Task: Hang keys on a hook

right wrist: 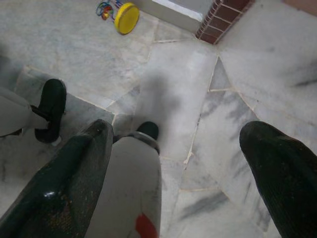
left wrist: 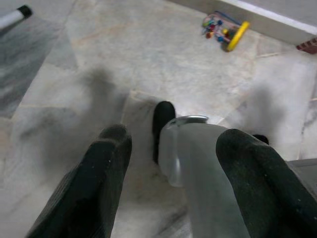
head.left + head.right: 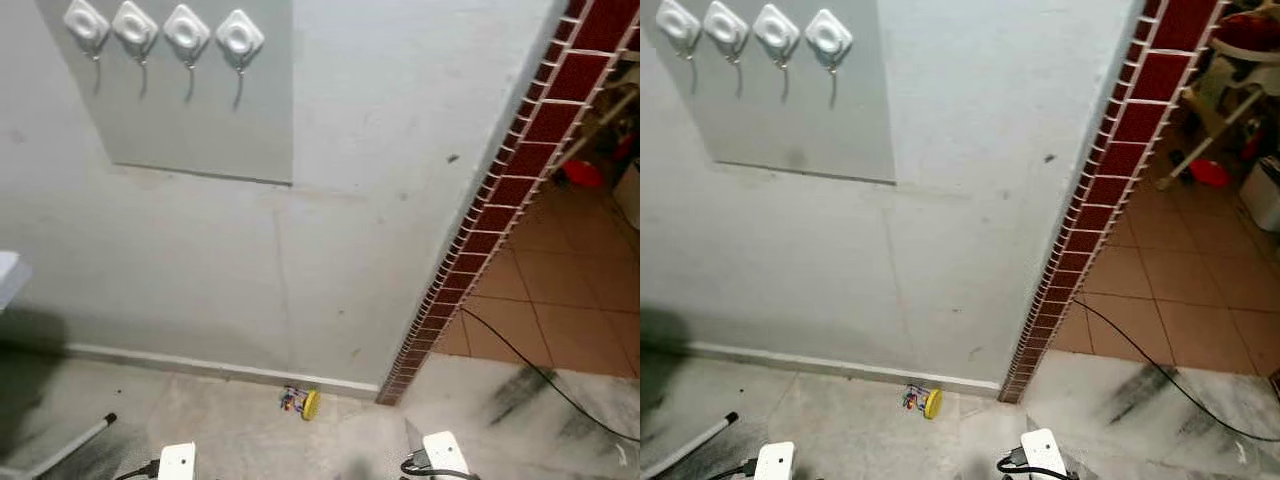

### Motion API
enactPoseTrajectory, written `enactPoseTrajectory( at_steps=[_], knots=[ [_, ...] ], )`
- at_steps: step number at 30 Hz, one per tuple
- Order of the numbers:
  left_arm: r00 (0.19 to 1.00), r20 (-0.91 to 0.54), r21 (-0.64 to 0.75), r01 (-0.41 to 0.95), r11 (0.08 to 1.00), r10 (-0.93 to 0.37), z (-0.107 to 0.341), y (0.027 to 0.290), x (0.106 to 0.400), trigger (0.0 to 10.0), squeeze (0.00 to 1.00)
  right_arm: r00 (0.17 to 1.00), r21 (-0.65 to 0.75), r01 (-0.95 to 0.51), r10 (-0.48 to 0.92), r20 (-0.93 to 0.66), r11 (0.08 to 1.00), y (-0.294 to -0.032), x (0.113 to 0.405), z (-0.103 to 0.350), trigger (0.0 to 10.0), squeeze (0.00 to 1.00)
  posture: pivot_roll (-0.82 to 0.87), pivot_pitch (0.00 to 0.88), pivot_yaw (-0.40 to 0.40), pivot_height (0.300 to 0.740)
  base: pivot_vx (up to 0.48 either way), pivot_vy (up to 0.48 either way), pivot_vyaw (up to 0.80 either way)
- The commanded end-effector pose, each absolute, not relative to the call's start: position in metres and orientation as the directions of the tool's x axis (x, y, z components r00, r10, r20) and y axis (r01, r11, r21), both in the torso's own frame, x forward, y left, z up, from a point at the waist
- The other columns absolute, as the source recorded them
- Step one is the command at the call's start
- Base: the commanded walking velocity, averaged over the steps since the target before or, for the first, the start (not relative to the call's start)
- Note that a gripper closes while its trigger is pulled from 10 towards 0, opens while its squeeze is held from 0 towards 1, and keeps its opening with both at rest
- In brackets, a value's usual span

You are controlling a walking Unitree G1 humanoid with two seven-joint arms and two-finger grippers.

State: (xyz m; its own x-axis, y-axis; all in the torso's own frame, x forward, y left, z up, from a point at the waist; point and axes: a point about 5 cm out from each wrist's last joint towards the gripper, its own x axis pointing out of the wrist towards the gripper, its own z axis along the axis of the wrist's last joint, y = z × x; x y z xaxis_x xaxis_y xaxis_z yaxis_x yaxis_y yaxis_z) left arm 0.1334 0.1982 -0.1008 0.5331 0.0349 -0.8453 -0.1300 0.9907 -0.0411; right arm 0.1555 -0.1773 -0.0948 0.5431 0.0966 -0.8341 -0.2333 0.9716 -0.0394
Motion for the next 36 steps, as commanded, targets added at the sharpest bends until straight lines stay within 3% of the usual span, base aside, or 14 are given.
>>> enactPoseTrajectory(
  at_steps=[1, 36],
  knots=[
    [0.528, -0.849, -0.045, -0.119, 0.992, 0.025, -0.1014, 0.1976, 0.1317, 10.0, 0.0, 0.542, -0.053, -0.243, 0.091, -0.835, 0.968, -0.18, 0.1541, -0.095, 10.0, 0.0, -0.2, 0.03, -0.021, 0.74, 0.0, 0.0, 0.8],
    [0.553, -0.833, -0.044, -0.099, 0.994, 0.018, -0.0988, 0.1928, 0.1406, 10.0, 0.0, 0.541, -0.061, -0.257, 0.091, -0.836, 0.965, -0.1813, 0.1548, -0.0945, 10.0, 0.0, -0.19, 0.035, -0.032, 0.74, 0.0, 0.0, 0.8]
  ],
)
